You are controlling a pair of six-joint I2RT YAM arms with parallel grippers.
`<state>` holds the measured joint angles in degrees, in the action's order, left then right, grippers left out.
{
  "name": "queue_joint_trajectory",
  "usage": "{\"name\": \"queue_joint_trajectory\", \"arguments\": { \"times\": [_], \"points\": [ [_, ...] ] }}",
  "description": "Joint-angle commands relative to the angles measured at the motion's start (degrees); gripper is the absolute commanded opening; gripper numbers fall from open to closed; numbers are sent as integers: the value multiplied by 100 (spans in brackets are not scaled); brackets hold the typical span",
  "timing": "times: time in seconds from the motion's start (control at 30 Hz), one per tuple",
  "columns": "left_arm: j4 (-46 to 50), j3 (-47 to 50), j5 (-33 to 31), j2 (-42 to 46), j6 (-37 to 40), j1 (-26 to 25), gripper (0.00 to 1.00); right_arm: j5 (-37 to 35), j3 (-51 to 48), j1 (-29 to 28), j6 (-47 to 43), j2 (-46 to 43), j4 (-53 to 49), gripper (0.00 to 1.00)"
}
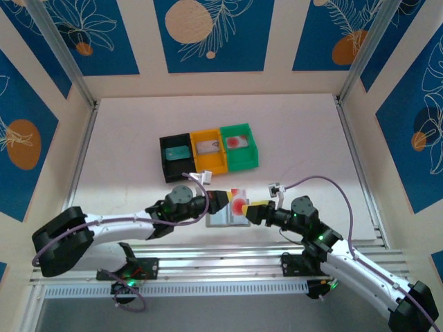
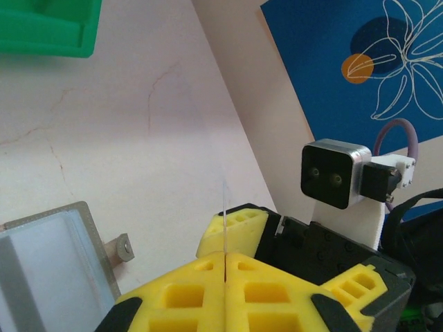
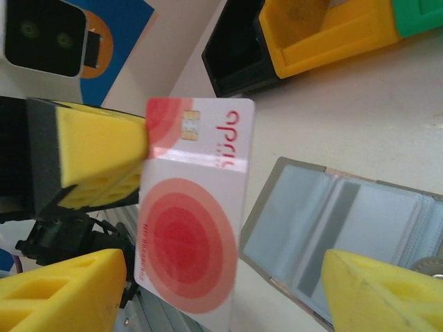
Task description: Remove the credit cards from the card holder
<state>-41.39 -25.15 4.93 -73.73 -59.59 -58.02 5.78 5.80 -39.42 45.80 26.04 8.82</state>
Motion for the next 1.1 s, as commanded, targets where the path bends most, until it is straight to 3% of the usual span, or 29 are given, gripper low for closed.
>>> {"name": "queue_joint_trajectory", "arguments": {
  "times": [0.0,0.33,0.73,0.93,1.03,1.07],
  "points": [
    [-499,23,199,-135,-122,-68,0,126,-71,-74,4,-62,217,74],
    [-805,-60,298,-426,-249,-104,0,184,-31,-154,-27,-20,366,67],
    [-1078,-69,298,-707,-330,-192,0,366,50,-205,-112,8,480,49],
    [-1152,-52,294,-739,-346,-192,0,424,105,-232,-167,15,424,35],
    [-1144,-34,276,-700,-332,-192,0,386,123,-233,-178,10,392,24],
    [-1128,-25,272,-681,-327,-192,0,344,123,-233,-157,-1,372,15]
  ]
}}
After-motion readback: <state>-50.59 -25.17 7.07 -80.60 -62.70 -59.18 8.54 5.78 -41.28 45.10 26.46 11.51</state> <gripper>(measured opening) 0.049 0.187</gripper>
